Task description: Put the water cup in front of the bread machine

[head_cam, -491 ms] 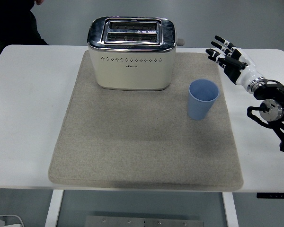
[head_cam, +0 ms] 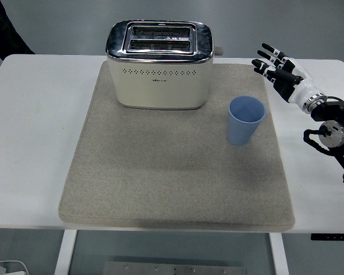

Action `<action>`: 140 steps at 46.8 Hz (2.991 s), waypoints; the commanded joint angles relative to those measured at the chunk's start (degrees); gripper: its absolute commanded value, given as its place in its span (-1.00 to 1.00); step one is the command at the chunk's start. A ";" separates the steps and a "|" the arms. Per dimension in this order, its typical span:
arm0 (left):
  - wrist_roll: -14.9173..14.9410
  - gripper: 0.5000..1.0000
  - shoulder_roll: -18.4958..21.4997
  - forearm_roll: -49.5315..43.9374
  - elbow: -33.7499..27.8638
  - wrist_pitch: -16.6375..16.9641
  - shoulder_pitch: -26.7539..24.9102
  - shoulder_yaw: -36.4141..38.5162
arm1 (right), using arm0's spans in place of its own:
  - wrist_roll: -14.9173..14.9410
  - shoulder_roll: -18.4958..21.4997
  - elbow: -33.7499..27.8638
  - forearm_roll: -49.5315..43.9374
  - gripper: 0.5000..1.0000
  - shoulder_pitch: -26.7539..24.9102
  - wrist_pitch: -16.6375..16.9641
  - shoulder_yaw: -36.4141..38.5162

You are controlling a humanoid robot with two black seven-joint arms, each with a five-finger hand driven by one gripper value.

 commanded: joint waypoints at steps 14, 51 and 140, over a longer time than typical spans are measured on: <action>0.01 1.00 0.00 0.01 -0.06 0.06 0.00 -0.24 | 1.69 -9.25 6.40 -0.09 0.69 -4.62 9.92 0.00; 0.01 1.00 0.00 0.10 -0.59 0.06 0.00 -0.15 | 12.14 -25.69 25.48 -13.36 0.69 -15.17 15.38 0.00; 0.01 1.00 0.00 0.19 -0.68 0.06 0.26 -0.24 | 17.42 -8.55 23.99 -27.34 0.70 -19.74 -1.50 -0.17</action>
